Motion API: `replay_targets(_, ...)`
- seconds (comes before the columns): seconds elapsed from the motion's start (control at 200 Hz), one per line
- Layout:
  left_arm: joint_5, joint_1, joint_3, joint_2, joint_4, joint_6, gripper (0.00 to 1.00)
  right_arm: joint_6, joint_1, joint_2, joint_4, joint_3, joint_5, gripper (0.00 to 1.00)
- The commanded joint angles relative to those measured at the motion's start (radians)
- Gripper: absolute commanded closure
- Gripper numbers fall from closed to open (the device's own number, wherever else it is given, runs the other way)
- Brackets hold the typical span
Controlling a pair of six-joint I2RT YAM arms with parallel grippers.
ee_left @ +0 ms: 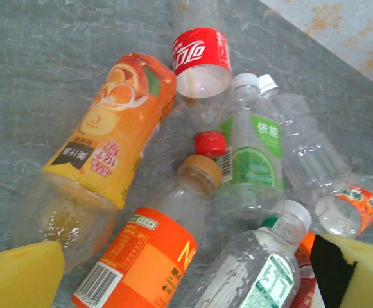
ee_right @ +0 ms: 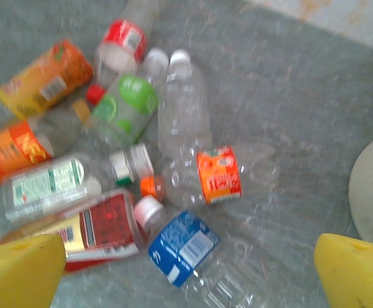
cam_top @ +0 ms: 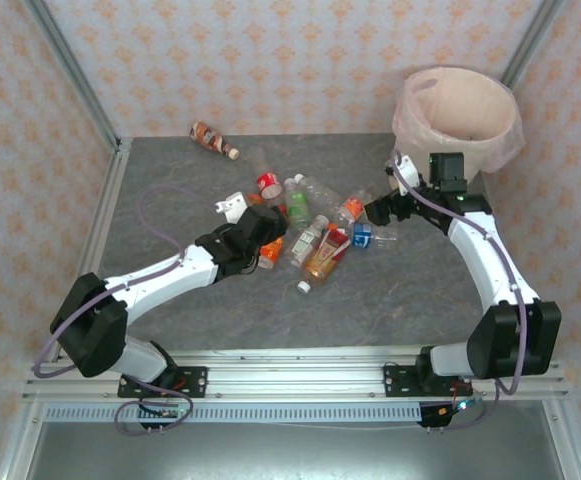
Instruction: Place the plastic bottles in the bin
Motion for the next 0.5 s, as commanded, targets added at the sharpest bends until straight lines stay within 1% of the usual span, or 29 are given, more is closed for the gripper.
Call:
replay_targets(0.0,-0.016,0.009,0.026,-0.002,-0.011,0.011,0.00,-0.160,0.002,0.036,-0.066,-0.015,-0.002,0.01)
replay_targets(0.12,-0.027,0.010,0.022,-0.007,-0.021,-0.001,0.00,-0.246,0.004,0.096,-0.131,0.005,0.007,0.01)
replay_targets(0.185,-0.030,0.010,0.023,-0.011,-0.029,-0.006,0.00,-0.262,0.012,0.109,-0.082,-0.012,0.048,0.01)
replay_targets(0.28,-0.037,0.010,0.024,-0.018,-0.045,-0.011,0.00,-0.297,0.021,0.118,-0.002,-0.069,0.072,0.01)
replay_targets(0.435,-0.056,0.010,0.018,-0.031,-0.062,-0.020,0.00,-0.374,0.067,0.211,-0.060,-0.036,0.150,0.00)
replay_targets(0.495,-0.057,0.011,0.014,-0.030,-0.060,-0.023,0.00,-0.379,0.081,0.238,-0.062,-0.025,0.153,0.00)
